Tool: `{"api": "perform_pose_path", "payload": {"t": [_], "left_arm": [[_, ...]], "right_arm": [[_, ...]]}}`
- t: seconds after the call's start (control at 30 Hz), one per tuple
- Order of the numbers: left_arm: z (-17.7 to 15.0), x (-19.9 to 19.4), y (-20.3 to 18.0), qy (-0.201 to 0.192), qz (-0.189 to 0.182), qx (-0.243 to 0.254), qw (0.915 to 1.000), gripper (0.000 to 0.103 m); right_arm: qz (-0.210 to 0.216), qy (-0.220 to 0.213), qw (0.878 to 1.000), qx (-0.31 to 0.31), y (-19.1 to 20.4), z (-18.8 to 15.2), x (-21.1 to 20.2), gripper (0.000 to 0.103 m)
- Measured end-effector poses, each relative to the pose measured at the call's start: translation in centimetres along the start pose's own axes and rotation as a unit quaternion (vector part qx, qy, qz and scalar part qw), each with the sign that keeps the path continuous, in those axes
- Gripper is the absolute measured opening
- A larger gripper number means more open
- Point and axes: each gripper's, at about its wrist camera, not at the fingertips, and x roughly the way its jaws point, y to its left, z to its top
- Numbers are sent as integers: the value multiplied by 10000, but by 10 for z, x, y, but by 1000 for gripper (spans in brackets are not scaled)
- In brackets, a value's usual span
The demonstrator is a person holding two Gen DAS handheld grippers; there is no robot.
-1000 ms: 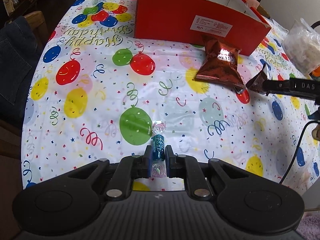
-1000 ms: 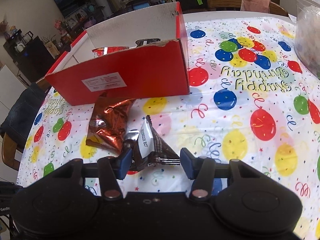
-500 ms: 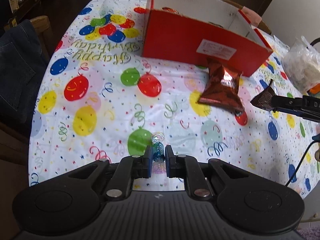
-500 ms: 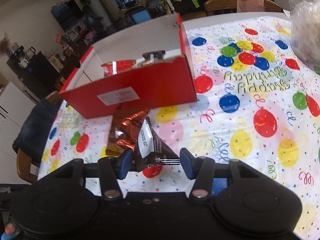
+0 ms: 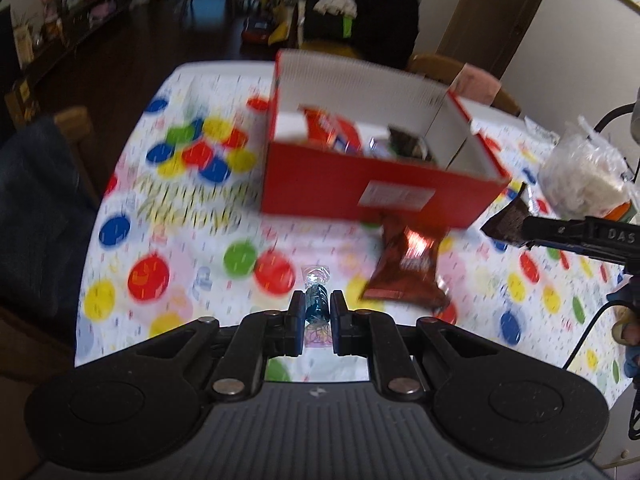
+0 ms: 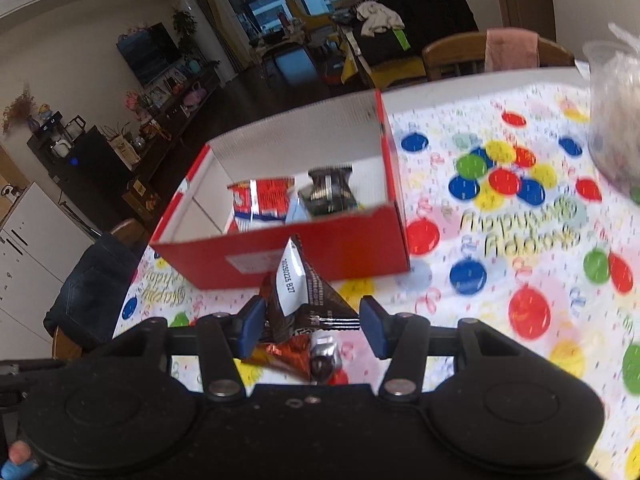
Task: Organize snacks
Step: 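Carry candy tube with left tool while right tool carries chocolate packet over box, then release candy tube into box with left tool while right tool releases chocolate packet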
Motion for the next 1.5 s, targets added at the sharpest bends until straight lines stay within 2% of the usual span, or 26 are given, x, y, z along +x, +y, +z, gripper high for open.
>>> {"api": "perform_pose_path", "payload": {"t": [0.33, 0.67, 0.93, 1.17, 1.3, 1.5], "left_arm": [[51, -4, -33, -556, -73, 379, 9977, 12], [94, 23, -48, -683, 49, 472, 9965, 12], [126, 58, -45, -580, 267, 416, 9971, 12], [146, 92, -34, -324, 434, 231, 9983, 12], [152, 108, -31, -188, 562, 214, 9980, 12], [158, 133, -26, 116, 733, 165, 9971, 12]], "right_arm": [[-50, -336, 9991, -254, 1, 40, -2, 51], [-94, -478, 9979, -432, 3, 81, 18, 51], [-167, -278, 9978, -584, 8, 110, 55, 51], [-159, -92, 9969, -763, 17, 128, 93, 51], [-18, 147, 9959, -896, 25, 135, 116, 51], [-115, 540, 9899, -1302, 45, 134, 150, 51]]}}
